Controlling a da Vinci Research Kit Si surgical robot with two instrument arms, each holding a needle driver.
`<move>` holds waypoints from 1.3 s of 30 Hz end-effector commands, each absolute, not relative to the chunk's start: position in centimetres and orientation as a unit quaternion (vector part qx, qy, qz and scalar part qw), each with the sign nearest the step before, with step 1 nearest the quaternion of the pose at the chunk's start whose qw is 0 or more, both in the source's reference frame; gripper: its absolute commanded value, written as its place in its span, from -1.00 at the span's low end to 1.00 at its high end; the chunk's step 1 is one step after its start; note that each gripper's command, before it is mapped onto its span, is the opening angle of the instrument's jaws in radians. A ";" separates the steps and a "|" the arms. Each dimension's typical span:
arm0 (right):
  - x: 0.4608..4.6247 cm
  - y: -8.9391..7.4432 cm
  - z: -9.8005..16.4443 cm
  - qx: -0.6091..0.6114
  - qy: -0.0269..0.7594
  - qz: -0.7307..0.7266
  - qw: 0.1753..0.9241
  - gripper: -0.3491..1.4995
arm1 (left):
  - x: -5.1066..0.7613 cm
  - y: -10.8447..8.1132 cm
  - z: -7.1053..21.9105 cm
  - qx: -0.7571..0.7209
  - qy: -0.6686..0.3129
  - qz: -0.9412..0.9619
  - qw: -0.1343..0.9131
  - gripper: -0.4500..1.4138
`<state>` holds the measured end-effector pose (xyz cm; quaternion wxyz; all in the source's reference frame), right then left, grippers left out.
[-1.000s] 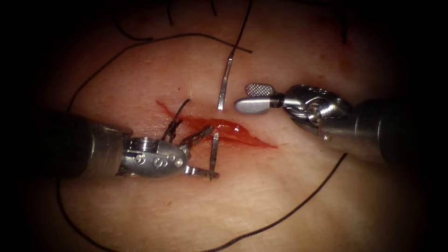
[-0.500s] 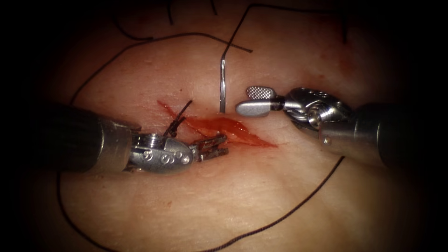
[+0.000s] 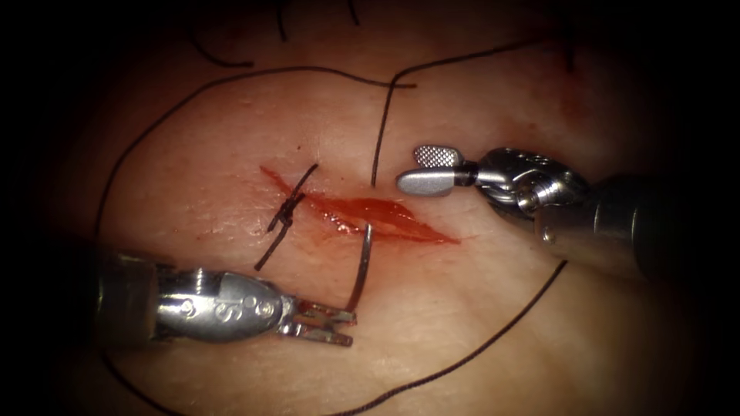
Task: Wound Closure
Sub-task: Pull the needle through the tissue using the left gripper
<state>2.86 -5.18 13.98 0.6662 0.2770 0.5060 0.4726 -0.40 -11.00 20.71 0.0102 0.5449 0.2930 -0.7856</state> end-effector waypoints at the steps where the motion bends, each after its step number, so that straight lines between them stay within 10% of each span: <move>1: 2.92 -5.2 14.0 0.278 0.507 0.472 0.666 0.78 | -0.42 -11.1 20.7 0.544 0.297 -0.785 0.008 -1.00; 39: 2.89 -5.2 13.8 0.276 0.510 0.468 0.666 0.92 | 0.30 -9.1 19.5 0.555 0.007 -0.828 -0.076 -1.00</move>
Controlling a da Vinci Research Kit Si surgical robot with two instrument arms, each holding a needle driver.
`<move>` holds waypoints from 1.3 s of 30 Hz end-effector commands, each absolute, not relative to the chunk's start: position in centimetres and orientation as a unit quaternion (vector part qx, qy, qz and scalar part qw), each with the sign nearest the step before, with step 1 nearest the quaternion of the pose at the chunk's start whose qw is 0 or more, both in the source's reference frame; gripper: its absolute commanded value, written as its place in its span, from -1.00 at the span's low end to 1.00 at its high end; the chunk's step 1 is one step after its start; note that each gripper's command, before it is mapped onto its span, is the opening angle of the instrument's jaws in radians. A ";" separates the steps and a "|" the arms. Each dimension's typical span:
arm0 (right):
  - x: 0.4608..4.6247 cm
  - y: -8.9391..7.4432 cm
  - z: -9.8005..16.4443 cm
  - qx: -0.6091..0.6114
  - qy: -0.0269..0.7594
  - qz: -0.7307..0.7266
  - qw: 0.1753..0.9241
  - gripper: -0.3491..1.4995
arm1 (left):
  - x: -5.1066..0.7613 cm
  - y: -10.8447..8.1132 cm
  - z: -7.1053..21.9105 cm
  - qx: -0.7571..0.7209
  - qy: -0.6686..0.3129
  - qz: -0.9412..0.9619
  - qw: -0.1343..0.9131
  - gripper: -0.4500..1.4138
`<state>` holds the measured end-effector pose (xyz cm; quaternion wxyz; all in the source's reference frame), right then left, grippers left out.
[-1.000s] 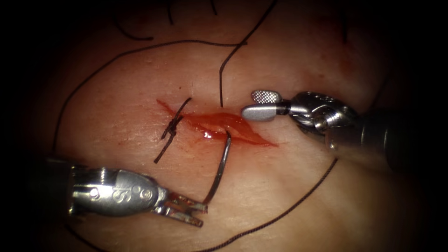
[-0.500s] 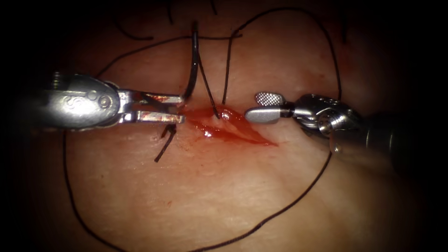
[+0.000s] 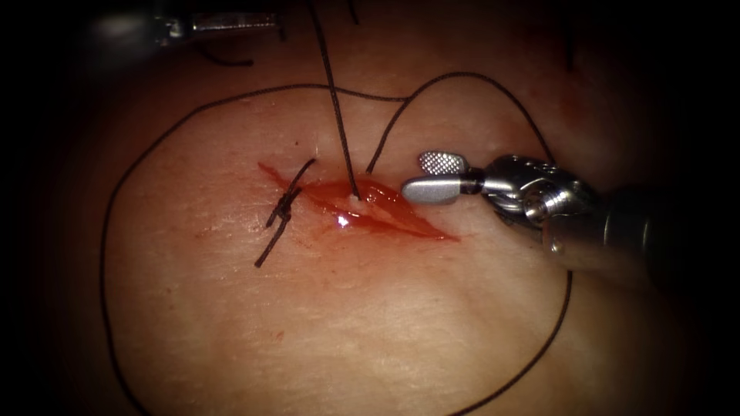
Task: Wound Closure
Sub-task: Pull the needle through the tissue using the left gripper, then transfer the needle back to the right gripper
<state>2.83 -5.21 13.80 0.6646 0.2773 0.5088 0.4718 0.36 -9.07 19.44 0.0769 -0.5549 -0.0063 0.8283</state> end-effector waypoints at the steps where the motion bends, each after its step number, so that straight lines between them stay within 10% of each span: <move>1: 2.89 -5.2 13.8 0.274 0.511 0.465 0.669 0.92 | 0.29 -9.2 19.5 -0.557 -0.006 0.827 0.074 -1.00; 39: 3.12 -5.0 13.5 0.348 0.471 0.493 0.644 0.58 | -0.58 -10.9 20.6 -0.430 0.072 0.898 -0.052 -1.00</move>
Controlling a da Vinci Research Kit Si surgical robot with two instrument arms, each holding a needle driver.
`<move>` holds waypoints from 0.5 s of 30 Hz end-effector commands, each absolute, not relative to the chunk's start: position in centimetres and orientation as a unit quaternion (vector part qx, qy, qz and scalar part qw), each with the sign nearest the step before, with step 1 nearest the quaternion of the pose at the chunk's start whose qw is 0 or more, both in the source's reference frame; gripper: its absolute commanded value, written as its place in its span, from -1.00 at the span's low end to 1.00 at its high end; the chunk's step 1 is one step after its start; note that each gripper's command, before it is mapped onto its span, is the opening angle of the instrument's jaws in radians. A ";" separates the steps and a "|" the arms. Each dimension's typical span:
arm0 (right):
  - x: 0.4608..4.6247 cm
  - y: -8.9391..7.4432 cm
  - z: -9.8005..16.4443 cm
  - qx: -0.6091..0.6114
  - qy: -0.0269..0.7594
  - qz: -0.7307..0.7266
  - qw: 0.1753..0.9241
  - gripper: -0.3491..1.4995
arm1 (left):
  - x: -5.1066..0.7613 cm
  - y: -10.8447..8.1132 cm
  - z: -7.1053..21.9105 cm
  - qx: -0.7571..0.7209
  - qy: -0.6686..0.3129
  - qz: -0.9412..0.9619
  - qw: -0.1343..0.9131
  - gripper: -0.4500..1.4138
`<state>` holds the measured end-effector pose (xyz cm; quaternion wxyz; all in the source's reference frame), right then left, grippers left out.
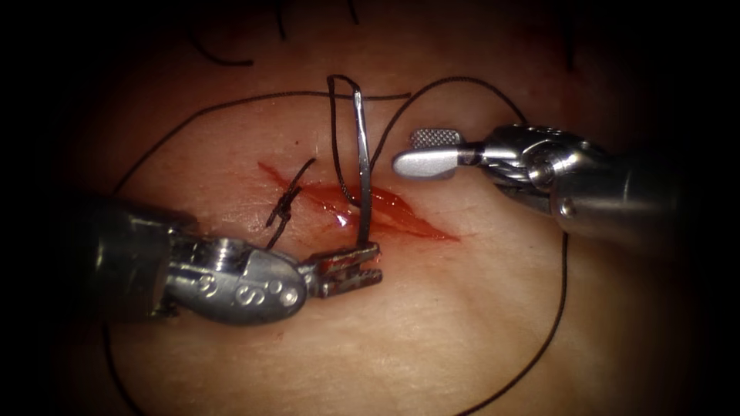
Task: Wound Closure
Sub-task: Transfer the needle back to the right gripper
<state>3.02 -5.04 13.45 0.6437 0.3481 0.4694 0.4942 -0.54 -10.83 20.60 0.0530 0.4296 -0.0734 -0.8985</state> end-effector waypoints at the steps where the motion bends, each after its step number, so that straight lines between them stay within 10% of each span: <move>1: 3.16 -5.0 13.5 0.346 0.470 0.494 0.645 0.58 | -0.61 -10.9 20.7 0.428 -0.074 -0.899 0.054 -1.00; 15: 3.38 -5.1 13.8 0.352 0.449 0.479 0.667 0.54 | -0.63 -11.0 20.7 0.412 -0.083 -0.905 0.065 -1.00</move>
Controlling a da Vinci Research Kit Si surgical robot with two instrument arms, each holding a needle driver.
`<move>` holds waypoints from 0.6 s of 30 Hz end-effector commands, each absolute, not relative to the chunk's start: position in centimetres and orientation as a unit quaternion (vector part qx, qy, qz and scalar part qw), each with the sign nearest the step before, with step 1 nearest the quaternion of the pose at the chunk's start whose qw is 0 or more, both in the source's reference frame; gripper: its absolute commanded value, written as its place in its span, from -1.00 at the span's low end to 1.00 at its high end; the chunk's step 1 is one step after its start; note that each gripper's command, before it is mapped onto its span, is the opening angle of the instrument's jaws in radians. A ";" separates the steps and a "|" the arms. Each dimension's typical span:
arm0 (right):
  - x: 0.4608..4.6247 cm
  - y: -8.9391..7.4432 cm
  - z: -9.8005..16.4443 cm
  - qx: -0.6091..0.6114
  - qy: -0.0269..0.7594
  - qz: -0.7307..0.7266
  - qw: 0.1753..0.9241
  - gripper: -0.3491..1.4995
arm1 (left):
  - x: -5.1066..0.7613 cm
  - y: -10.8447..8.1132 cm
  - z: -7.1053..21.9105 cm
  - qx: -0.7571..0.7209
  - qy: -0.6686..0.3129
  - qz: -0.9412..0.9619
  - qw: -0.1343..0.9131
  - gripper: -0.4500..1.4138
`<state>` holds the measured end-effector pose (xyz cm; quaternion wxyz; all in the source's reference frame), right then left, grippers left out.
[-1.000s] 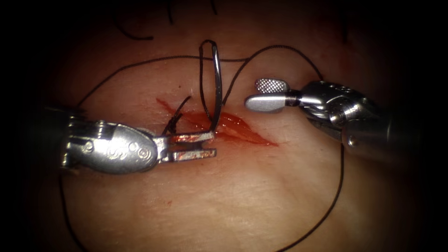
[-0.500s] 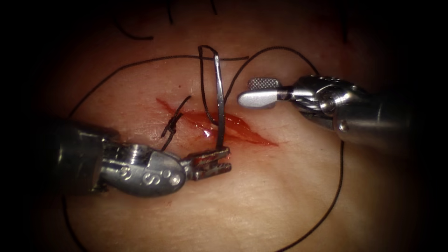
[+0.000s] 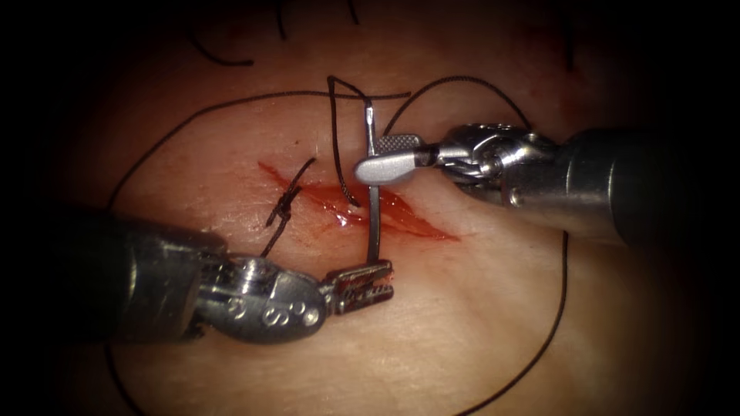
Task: Wound Closure
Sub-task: Transfer the needle back to the right gripper, then insert the needle into the other side of the tissue using the right gripper
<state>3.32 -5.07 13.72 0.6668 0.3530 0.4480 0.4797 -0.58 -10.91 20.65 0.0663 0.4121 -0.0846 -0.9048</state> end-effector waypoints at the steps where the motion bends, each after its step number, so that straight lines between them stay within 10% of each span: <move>1: 3.39 -5.1 13.8 0.354 0.448 0.480 0.666 0.54 | -0.64 -11.0 20.7 0.412 -0.084 -0.905 0.067 -1.00; 9: 3.52 -5.2 13.8 0.363 0.449 0.476 0.664 0.45 | -0.68 -11.0 20.7 0.408 -0.088 -0.906 0.069 -1.00; 11: 3.52 -5.2 13.8 0.369 0.447 0.470 0.665 0.09 | -0.67 -11.0 20.7 0.408 -0.088 -0.906 0.069 -1.00; 13: 3.50 -5.2 13.8 0.368 0.441 0.473 0.668 -0.89 | -0.67 -11.0 20.7 0.407 -0.088 -0.906 0.069 -1.00; 18: 3.34 -5.1 13.8 0.336 0.441 0.481 0.679 -1.00 | -0.66 -11.0 20.7 0.406 -0.087 -0.907 0.069 -1.00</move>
